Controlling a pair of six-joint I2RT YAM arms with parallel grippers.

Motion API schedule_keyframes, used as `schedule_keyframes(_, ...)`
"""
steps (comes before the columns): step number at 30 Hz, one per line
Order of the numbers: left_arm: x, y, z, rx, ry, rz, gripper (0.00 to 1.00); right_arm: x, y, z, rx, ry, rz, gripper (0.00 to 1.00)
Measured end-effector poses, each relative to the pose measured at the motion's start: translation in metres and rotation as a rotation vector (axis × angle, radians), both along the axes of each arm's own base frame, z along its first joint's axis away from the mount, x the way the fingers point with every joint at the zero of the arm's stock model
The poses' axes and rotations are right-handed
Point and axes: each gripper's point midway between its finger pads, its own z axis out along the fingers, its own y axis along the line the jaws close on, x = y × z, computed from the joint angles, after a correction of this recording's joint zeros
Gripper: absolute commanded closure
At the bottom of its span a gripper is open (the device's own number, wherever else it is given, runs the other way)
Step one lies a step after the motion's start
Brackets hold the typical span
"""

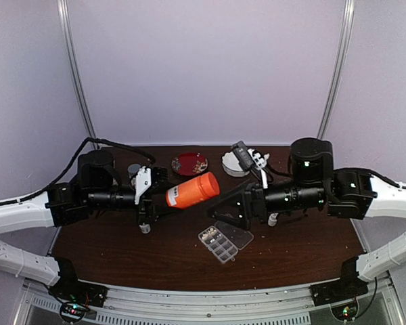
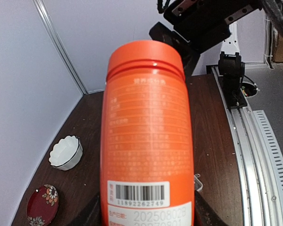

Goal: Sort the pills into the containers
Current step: Screw the lid of the pill bottle onto the pill bottle.

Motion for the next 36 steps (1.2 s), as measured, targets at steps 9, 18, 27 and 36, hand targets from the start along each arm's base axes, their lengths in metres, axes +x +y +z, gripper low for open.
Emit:
schedule_keyframes(9, -0.011, -0.002, 0.001, -0.023, 0.048, -0.051, 1.0, 0.0, -0.034, 0.008, -0.097, -0.733, 0.114, 0.0)
schedule_keyframes(18, -0.028, -0.006, 0.007, -0.055, 0.079, -0.152, 1.0, 0.007, -0.025, 0.004, -0.224, -1.125, 0.258, 0.0)
schedule_keyframes(27, -0.038, -0.009, 0.003, -0.052, 0.105, -0.215, 1.0, 0.004, -0.017, 0.006, -0.231, -1.177, 0.323, 0.07)
schedule_keyframes(36, -0.041, -0.012, -0.01, -0.017, 0.148, -0.238, 1.0, 0.0, -0.014, -0.004, -0.242, -1.159, 0.373, 0.25)
